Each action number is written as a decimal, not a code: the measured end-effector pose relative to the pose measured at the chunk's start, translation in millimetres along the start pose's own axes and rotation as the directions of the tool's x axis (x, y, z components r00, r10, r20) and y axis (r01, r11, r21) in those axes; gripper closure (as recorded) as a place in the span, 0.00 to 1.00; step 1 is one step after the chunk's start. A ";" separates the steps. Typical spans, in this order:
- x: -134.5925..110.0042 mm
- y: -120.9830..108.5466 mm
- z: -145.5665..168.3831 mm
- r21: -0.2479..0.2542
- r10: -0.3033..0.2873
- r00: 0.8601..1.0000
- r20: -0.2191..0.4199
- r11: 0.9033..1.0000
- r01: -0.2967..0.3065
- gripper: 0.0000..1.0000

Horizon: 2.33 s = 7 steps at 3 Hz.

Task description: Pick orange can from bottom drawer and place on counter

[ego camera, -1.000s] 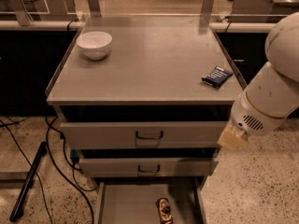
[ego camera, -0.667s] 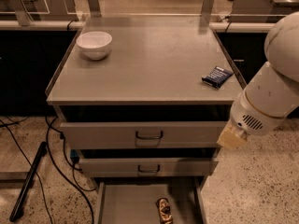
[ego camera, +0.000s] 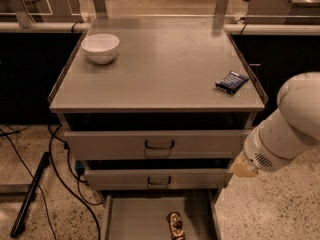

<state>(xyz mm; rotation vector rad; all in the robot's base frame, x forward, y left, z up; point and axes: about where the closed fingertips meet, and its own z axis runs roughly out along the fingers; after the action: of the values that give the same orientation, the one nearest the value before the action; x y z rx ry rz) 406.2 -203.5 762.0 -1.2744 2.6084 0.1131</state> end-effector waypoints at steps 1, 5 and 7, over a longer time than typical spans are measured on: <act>16.8 6.9 50.8 -0.017 0.010 0.998 0.066 1.000 -0.009 1.00; 57.1 -3.6 187.5 0.010 0.037 0.984 0.173 0.999 -0.040 1.00; 98.4 -23.9 312.6 0.031 0.097 0.971 0.220 0.994 -0.106 1.00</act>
Offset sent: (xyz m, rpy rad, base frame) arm 0.0031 0.0312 -0.2201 0.1375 -0.0075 0.1079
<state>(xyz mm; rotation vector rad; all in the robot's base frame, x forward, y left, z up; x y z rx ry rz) 421.8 -240.1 435.8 -1.0492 2.4725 0.2017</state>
